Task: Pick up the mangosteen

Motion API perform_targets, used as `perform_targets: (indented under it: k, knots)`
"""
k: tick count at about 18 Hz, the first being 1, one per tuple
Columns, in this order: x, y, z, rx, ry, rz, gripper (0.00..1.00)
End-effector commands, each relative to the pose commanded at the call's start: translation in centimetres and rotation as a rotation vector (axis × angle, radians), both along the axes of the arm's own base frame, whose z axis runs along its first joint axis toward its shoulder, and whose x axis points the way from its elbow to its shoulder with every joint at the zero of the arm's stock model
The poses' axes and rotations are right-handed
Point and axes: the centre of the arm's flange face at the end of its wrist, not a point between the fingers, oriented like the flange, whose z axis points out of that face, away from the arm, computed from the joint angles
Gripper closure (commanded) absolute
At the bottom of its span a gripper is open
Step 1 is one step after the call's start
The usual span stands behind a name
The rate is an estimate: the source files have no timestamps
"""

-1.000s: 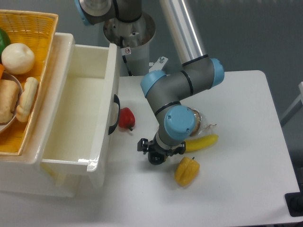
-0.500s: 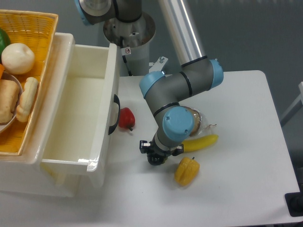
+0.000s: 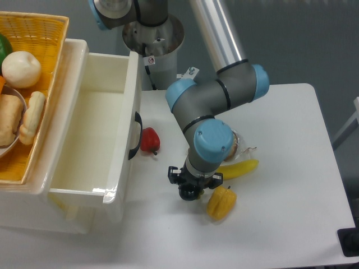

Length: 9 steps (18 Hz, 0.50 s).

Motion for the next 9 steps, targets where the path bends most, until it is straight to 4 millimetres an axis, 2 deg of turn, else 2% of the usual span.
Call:
perform_targets:
  k: [2,9]
  knots:
    - [0.2,-0.3,1.1,0.011,0.019,-0.075,0.57]
    - [0.9,-1.6,1.8,-0.019,0.034,-0.153,0.59]
